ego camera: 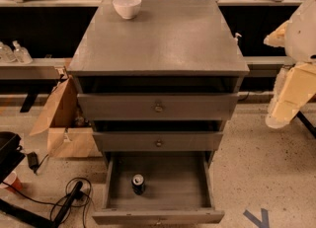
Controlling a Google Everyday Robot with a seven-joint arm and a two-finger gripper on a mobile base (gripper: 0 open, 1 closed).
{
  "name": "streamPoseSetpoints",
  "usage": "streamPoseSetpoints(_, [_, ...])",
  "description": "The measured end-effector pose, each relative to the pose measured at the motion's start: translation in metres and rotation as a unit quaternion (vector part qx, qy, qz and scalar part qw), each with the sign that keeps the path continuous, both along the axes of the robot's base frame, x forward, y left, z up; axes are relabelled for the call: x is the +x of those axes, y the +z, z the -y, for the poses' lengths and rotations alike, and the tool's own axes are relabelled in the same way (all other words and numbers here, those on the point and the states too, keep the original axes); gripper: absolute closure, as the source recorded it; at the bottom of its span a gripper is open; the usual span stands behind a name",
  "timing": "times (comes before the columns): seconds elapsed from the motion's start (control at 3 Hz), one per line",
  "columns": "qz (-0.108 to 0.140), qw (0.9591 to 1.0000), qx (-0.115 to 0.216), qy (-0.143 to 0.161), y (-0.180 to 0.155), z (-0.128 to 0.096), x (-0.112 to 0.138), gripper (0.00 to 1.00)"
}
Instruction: Pick pepsi can from bottom drawer and place on counter
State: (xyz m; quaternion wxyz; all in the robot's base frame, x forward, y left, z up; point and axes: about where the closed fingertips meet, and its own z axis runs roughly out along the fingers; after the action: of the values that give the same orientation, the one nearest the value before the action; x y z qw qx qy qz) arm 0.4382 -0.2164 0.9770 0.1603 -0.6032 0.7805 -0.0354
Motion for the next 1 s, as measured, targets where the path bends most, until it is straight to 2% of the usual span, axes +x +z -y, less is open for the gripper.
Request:
streamPoseSetpoints(0.33, [0.000, 1.0000, 0.000, 0.000, 0.000, 0.000, 0.000, 0.00])
streamPoseSetpoints(0.67, [-0.004, 0.9984, 0.056, -0.005, -0.041, 0.005, 0.005, 0.00])
streamPoseSetpoints(1.0, [-0.006, 0.9889, 0.148, 0.006, -0.118, 0.010, -0.007, 0.00])
